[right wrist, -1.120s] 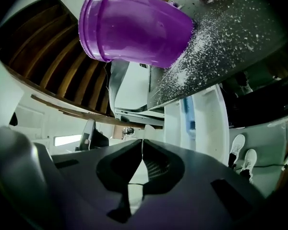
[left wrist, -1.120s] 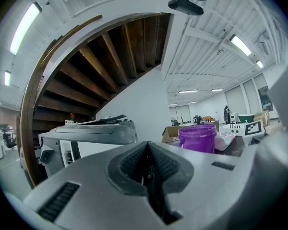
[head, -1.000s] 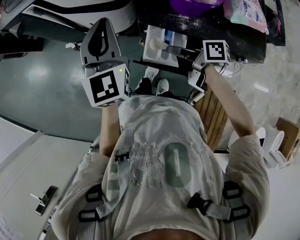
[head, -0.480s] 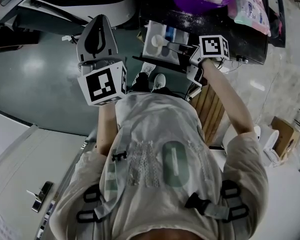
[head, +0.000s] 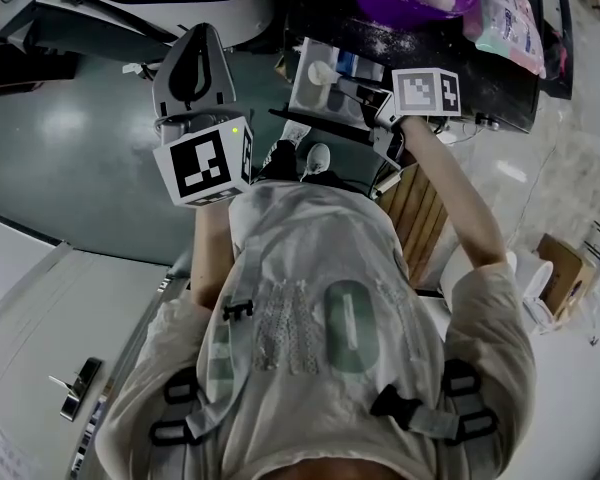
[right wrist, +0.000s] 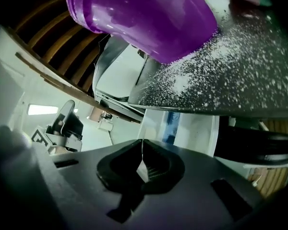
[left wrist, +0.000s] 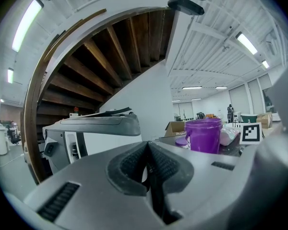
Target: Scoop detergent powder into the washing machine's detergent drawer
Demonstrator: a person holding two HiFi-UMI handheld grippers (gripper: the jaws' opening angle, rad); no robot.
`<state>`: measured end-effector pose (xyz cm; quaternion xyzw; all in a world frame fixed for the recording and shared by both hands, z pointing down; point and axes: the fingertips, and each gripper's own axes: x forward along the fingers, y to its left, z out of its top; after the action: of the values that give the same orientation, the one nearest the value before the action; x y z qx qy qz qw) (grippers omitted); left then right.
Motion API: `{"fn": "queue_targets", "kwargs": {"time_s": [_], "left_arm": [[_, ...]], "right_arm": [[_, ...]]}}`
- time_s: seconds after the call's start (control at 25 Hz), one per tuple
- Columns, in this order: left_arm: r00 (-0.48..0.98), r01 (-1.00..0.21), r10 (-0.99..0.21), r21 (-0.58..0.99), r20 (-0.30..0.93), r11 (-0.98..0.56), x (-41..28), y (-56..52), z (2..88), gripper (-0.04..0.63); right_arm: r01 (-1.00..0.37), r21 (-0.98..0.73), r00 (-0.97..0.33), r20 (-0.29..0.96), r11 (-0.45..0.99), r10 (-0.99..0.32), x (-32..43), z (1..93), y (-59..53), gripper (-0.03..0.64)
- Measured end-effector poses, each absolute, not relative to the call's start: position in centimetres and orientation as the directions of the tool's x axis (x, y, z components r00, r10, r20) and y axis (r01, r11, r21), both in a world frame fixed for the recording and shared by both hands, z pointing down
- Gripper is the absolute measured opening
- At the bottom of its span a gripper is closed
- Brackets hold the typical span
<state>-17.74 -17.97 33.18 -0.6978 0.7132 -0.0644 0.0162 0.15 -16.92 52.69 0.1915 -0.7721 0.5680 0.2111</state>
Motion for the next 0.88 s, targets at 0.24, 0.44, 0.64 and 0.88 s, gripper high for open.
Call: {"fn": "queue_targets", "kwargs": {"time_s": [0.24,0.44,0.64,0.88], "left_arm": [[-0.027,-0.994,-0.997,-0.111,0.077,0.019,-18.04,-17.90,33.61,0.021],[-0.033,-0.994,-0.996,-0.111,0.078,0.025,-18.24,-17.66,33.66,0.021],[-0.043,-0.993,-0.996,-0.110,0.079,0.034,-18.56,-17.43,33.77,0.021],[-0.046,-0.993,-0.996,-0.113,0.080,0.037,-18.44,-17.36,33.77,0.021]], "right_arm": [[-0.573,-0.655,-0.779,0.623,0.492,-0.078,-0.14,52.59,-17.26,0.011],[-0.565,-0.534,-0.740,0.665,0.629,-0.100,-0.55,52.16,-17.21,0.011],[-0.533,-0.402,-0.695,0.710,0.745,-0.114,-0.76,52.19,-16.85,0.011],[-0.505,-0.287,-0.660,0.736,0.814,-0.150,-0.67,51.94,-16.94,0.011]]}}
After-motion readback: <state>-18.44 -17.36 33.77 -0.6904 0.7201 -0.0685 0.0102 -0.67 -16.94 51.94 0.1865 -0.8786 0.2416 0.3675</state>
